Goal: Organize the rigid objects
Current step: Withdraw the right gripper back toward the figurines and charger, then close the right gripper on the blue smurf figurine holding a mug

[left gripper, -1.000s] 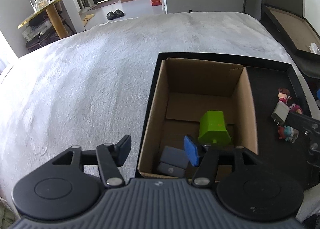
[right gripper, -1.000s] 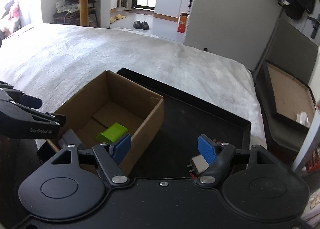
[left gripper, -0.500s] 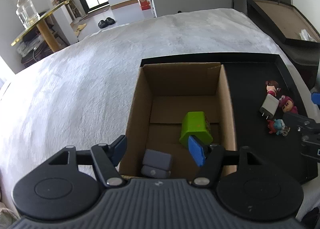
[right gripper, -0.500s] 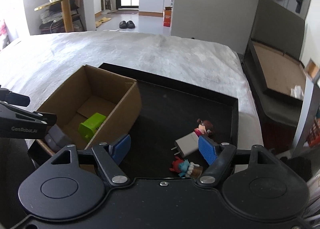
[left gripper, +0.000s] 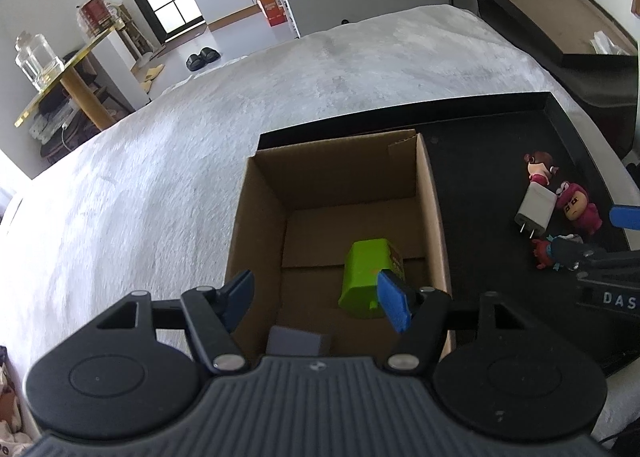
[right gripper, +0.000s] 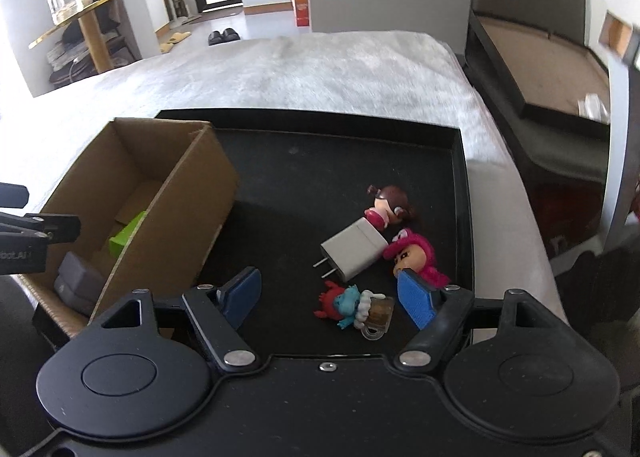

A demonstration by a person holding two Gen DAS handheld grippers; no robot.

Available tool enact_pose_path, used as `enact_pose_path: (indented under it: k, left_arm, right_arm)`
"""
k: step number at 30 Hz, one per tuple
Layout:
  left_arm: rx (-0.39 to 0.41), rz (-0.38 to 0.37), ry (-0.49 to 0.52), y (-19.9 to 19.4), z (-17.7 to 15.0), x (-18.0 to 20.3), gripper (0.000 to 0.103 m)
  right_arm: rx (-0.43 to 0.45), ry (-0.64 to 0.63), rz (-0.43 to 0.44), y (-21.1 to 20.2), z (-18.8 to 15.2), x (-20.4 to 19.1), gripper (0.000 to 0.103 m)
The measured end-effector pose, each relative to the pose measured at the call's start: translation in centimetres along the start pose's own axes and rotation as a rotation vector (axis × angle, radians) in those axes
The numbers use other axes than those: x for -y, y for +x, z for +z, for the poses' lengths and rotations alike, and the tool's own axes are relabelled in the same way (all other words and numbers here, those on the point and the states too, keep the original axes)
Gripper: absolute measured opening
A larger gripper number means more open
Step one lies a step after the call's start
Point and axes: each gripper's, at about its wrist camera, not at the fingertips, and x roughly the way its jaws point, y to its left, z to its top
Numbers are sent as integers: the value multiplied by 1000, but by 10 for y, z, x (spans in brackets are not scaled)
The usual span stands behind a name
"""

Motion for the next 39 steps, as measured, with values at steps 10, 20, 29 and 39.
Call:
enact_pose_path:
  k: [10, 20, 29, 39]
  left_arm:
    - [-14, 9, 17, 14, 10, 14, 67]
    - [4, -13, 35, 11, 19, 34, 67]
    - [-18, -28, 66, 22, 13, 52, 67]
    - [-18, -17, 63, 25, 12, 54, 67]
  right_arm:
    - [-29, 54, 4, 36, -16, 10, 82]
    - [-39, 91, -39, 55, -26, 16, 82]
    - [-45, 65, -26, 55, -32, 18, 59]
    - [-11, 66, -15, 43, -29, 20, 59]
